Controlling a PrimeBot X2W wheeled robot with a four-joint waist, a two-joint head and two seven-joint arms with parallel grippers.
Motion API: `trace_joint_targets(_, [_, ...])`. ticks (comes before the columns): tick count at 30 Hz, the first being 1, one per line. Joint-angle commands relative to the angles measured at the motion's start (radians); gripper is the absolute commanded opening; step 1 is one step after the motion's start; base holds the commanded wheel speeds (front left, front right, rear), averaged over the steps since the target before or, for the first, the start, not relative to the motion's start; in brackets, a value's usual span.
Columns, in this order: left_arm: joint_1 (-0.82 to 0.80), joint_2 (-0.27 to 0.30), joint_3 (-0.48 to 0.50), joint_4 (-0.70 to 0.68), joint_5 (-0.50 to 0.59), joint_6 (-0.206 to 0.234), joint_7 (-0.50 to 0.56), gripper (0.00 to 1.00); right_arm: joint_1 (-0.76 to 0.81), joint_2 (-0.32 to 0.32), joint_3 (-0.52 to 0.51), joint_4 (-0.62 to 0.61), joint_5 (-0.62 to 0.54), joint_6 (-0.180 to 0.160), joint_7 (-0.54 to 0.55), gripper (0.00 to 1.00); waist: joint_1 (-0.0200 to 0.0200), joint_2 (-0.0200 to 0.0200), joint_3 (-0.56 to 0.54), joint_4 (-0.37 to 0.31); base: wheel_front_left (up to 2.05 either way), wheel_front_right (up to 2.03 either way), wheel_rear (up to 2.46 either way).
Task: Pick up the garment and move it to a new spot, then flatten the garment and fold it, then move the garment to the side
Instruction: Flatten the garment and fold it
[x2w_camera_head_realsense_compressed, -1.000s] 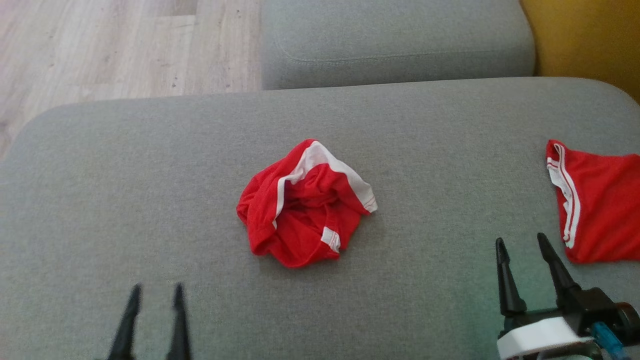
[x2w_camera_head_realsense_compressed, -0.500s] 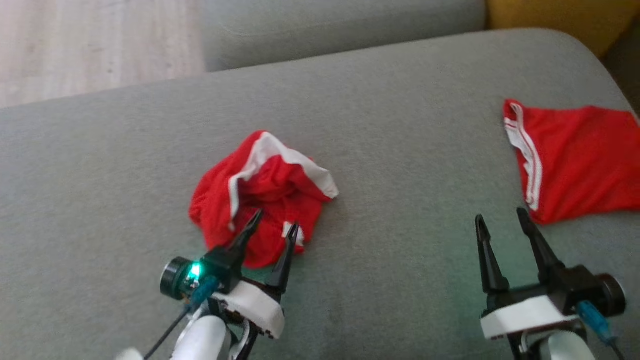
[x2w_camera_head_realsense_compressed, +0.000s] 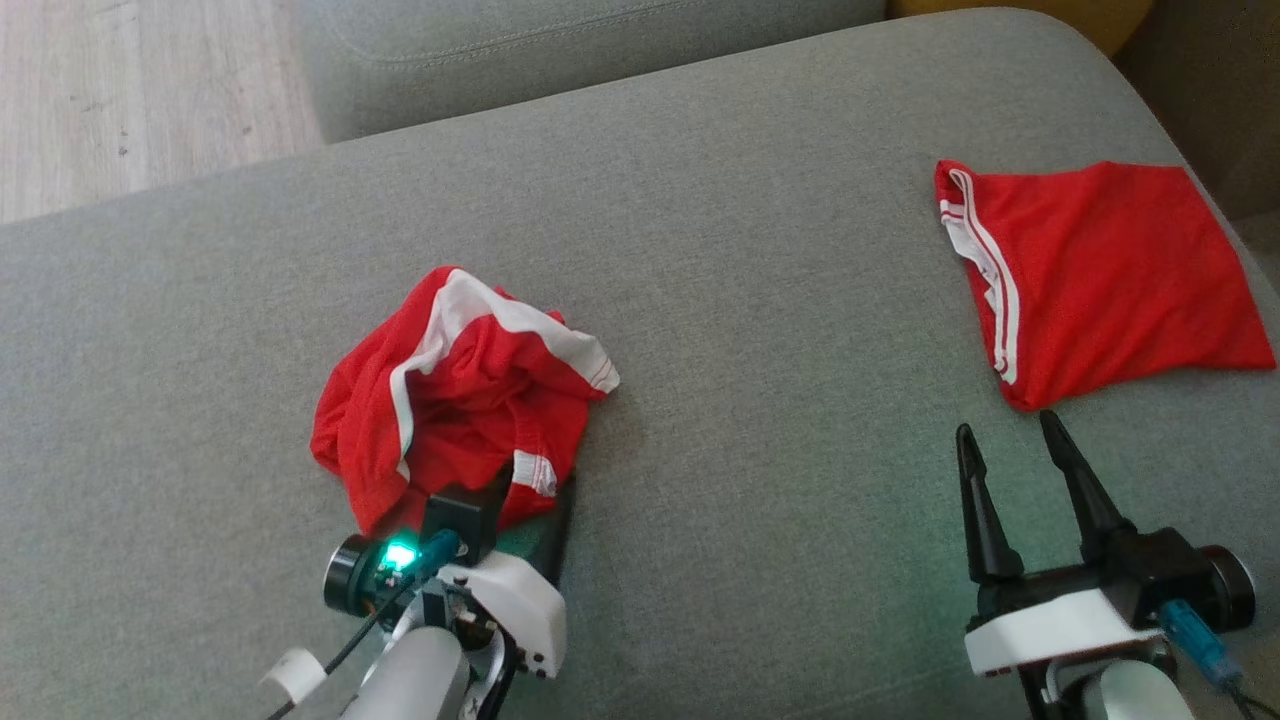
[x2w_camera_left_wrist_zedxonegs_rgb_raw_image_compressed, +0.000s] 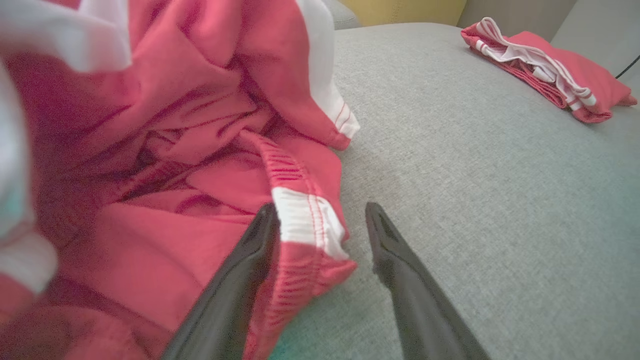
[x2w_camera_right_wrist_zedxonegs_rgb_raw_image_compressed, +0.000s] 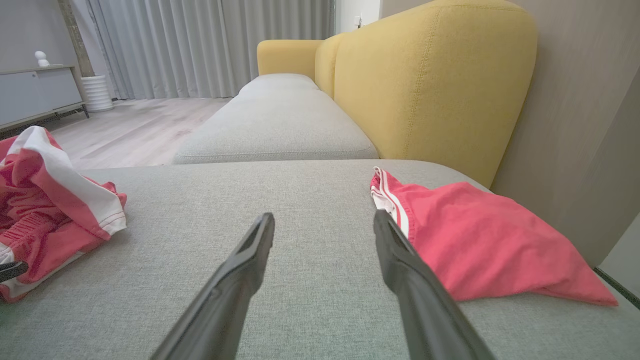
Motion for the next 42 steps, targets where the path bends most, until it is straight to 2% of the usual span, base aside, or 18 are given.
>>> trace_joint_targets(1, [-0.042,0.000,0.021,-0.015,-0.010,0.007,-0.009,0.44,-0.031,-0.009,0.021,-0.028,0.008,0.007,-0.003,1.00,0.0000,0.0000,-0.002,-0.001,0.00,0.00,0.00])
trace_joint_targets(3, [-0.049,0.000,0.019,0.013,-0.019,0.009,-0.006,0.00,-0.033,-0.009,0.025,-0.025,0.010,0.007,-0.003,1.00,0.0000,0.0000,-0.006,-0.004,0.00,0.00,0.00])
trace_joint_targets(10, [-0.098,0.000,0.003,0.009,-0.089,0.002,-0.094,0.00,-0.039,-0.009,0.036,-0.014,0.022,0.007,-0.003,1.00,0.0000,0.0000,-0.029,-0.030,0.00,0.00,0.00])
trace_joint_targets(21, [-0.249,0.000,-0.023,-0.235,-0.291,-0.006,-0.219,0.00,-0.030,-0.009,0.038,-0.006,0.035,0.007,-0.003,1.00,0.0000,0.0000,-0.062,-0.065,0.00,0.00,0.00])
trace_joint_targets(30, [-0.272,0.000,-0.006,-0.342,-0.352,-0.006,-0.251,0.00,-0.013,-0.009,0.018,-0.005,0.035,0.007,-0.003,1.00,0.0000,0.0000,-0.081,-0.049,0.00,0.00,0.00])
trace_joint_targets(33, [-0.236,0.000,-0.050,-0.367,-0.379,-0.032,-0.249,0.00,-0.009,-0.009,0.013,-0.005,0.034,0.007,-0.003,1.00,0.0000,0.0000,-0.087,-0.025,0.00,0.00,0.00])
trace_joint_targets(37, [-0.096,0.017,-0.181,-0.427,-0.425,-0.076,-0.187,0.00,0.001,-0.009,0.007,-0.002,0.034,0.007,-0.003,1.00,0.0000,0.0000,-0.099,0.004,0.00,0.00,0.00])
trace_joint_targets(40, [0.051,0.085,-0.244,-0.483,-0.449,-0.082,-0.154,0.00,0.011,-0.009,0.000,-0.003,0.039,0.007,-0.003,1.00,0.0000,0.0000,-0.104,0.030,0.00,0.00,0.00])
trace_joint_targets(42, [0.147,0.140,-0.252,-0.508,-0.458,-0.070,-0.149,0.00,0.019,-0.009,-0.004,-0.002,0.037,0.007,-0.003,1.00,0.0000,0.0000,-0.105,0.052,0.00,0.00,0.00])
